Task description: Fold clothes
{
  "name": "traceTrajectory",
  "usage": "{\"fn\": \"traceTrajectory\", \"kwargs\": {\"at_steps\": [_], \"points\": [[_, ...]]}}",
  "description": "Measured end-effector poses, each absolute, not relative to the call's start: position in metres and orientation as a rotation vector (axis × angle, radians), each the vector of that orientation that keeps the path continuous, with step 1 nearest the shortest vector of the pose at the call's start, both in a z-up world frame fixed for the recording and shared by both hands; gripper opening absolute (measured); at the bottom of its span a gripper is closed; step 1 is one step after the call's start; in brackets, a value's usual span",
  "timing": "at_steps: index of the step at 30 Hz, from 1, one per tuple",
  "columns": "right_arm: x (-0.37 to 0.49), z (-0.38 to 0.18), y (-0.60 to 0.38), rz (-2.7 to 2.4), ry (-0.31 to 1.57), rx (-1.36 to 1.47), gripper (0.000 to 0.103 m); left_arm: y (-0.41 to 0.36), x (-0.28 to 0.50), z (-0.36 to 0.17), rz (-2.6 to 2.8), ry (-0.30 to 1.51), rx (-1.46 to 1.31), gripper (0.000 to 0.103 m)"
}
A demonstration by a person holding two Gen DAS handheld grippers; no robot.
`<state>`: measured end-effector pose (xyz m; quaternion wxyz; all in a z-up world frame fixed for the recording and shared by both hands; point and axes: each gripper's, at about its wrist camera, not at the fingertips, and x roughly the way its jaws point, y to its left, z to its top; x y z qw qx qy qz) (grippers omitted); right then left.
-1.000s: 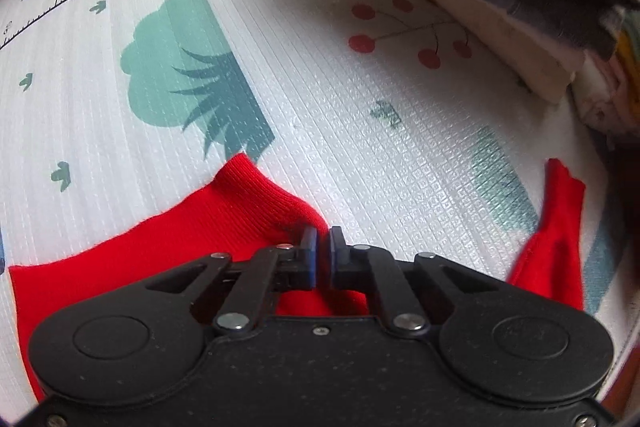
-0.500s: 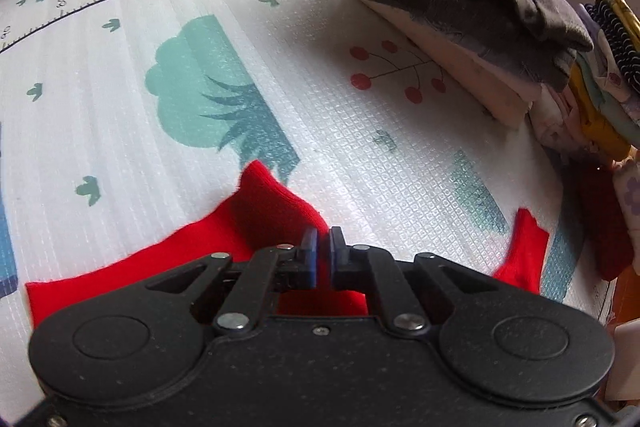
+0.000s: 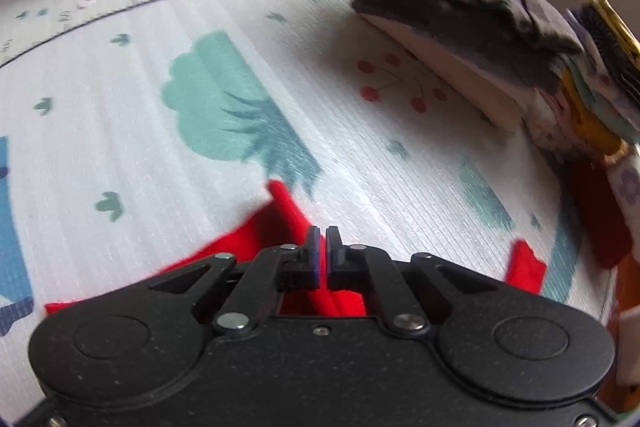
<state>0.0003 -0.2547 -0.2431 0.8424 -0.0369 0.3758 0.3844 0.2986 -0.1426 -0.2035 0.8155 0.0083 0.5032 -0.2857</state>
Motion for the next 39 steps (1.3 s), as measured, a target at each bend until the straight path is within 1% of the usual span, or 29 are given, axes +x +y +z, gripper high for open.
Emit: {"fn": "traceTrajectory", "kwargs": {"at_steps": [2, 3, 4, 5, 6, 9, 10, 11, 12, 13, 18, 22, 27, 33, 35, 36, 37, 38, 39], "points": [[-0.001, -0.245, -0.253, 0.814, 0.797, -0.079, 0.009, -0.135, 0.302, -0.206, -0.599, 1.085, -0.023, 0.006], [-0.002, -0.245, -0.253, 0.814, 0.798, -0.078, 0.009, -0.131, 0.303, -0.206, -0.59, 1.086, -0.037, 0.014], [-0.002, -0.246, -0.253, 0.814, 0.799, -0.077, 0.009, -0.129, 0.303, -0.207, -0.597, 1.087, -0.055, 0.026], [-0.003, -0.246, -0.253, 0.813, 0.798, -0.075, 0.009, -0.127, 0.304, -0.209, -0.61, 1.096, -0.076, 0.03], [-0.004, -0.246, -0.253, 0.813, 0.799, -0.071, 0.009, -0.127, 0.304, -0.21, -0.616, 1.103, -0.095, 0.031], [-0.007, -0.246, -0.255, 0.81, 0.794, -0.058, 0.009, -0.134, 0.301, -0.218, -0.634, 1.117, -0.099, 0.032], [-0.009, -0.246, -0.256, 0.808, 0.791, -0.054, 0.009, -0.14, 0.297, -0.219, -0.646, 1.108, -0.056, 0.028], [-0.011, -0.244, -0.257, 0.808, 0.781, -0.051, 0.009, -0.145, 0.293, -0.221, -0.658, 1.098, -0.011, 0.015], [-0.013, -0.242, -0.258, 0.808, 0.769, -0.05, 0.009, -0.151, 0.289, -0.221, -0.672, 1.086, 0.043, 0.006], [-0.014, -0.24, -0.259, 0.811, 0.757, -0.053, 0.009, -0.153, 0.286, -0.219, -0.675, 1.08, 0.065, 0.006], [-0.021, -0.237, -0.254, 0.841, 0.732, -0.111, 0.009, -0.14, 0.28, -0.211, -0.685, 1.05, 0.056, 0.005], [-0.019, -0.241, -0.249, 0.852, 0.752, -0.157, 0.009, -0.125, 0.277, -0.221, -0.65, 1.071, 0.006, 0.005], [-0.016, -0.258, -0.241, 0.854, 0.815, -0.181, 0.009, -0.123, 0.274, -0.236, -0.614, 1.072, 0.018, 0.005], [-0.019, -0.268, -0.234, 0.873, 0.816, -0.214, 0.01, -0.134, 0.273, -0.242, -0.585, 1.081, 0.126, 0.007], [-0.021, -0.268, -0.236, 0.871, 0.815, -0.206, 0.01, -0.14, 0.267, -0.239, -0.602, 1.047, 0.198, 0.008], [-0.021, -0.267, -0.237, 0.869, 0.813, -0.201, 0.012, -0.142, 0.264, -0.237, -0.602, 1.032, 0.219, 0.013], [-0.022, -0.266, -0.238, 0.867, 0.812, -0.197, 0.014, -0.143, 0.259, -0.231, -0.605, 0.996, 0.261, 0.021], [-0.025, -0.264, -0.239, 0.874, 0.808, -0.196, 0.021, -0.145, 0.252, -0.223, -0.615, 0.949, 0.31, 0.023], [-0.029, -0.261, -0.242, 0.883, 0.797, -0.199, 0.032, -0.145, 0.246, -0.217, -0.623, 0.927, 0.343, 0.023]]}}
